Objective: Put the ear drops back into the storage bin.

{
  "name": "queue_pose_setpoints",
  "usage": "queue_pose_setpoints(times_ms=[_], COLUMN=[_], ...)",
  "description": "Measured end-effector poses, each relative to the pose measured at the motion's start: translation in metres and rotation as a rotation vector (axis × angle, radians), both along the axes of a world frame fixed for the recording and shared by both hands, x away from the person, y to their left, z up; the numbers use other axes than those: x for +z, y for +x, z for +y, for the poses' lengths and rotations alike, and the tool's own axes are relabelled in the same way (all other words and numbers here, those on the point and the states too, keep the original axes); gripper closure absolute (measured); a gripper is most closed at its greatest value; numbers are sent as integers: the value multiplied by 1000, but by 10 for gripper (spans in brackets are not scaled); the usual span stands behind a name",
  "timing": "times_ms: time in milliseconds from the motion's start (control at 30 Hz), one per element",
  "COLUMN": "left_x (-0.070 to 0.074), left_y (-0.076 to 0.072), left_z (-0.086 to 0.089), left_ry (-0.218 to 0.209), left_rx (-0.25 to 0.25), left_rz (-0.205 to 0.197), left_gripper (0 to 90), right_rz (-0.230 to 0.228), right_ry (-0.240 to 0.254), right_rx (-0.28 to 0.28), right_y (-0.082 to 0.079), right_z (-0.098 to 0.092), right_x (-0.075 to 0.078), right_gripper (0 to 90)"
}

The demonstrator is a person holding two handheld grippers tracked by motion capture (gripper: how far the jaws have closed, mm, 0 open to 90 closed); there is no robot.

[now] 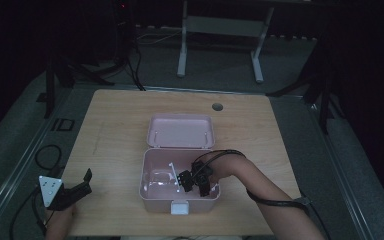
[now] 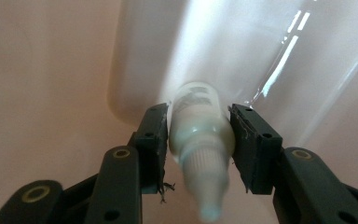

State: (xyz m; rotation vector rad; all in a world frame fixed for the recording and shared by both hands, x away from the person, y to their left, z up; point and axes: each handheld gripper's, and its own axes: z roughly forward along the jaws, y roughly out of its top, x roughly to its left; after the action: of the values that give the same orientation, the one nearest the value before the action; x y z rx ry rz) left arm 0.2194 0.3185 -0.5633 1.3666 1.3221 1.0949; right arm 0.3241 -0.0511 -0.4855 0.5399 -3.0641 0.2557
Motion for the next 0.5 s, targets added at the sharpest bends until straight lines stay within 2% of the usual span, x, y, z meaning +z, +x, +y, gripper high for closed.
queue_pose_setpoints(times_ms=[267,333,433,500], left_x=[0,0,0,0], left_y=[0,0,0,0], left_z=[0,0,0,0], left_ry=[0,1,1,1], left_rx=[-1,-1,-1,-1], left_rz=[1,1,1,1], left_gripper=[5,5,4,4], right_rz=[-17,-21,-31,-46], right_ry=[40,63,103,129], right_rx=[-17,-23,-39,-49], right_y=[3,3,4,5], right_z=[-3,-5,-7,-8], right_x=[19,24,35,42], right_gripper=[545,532,492,424])
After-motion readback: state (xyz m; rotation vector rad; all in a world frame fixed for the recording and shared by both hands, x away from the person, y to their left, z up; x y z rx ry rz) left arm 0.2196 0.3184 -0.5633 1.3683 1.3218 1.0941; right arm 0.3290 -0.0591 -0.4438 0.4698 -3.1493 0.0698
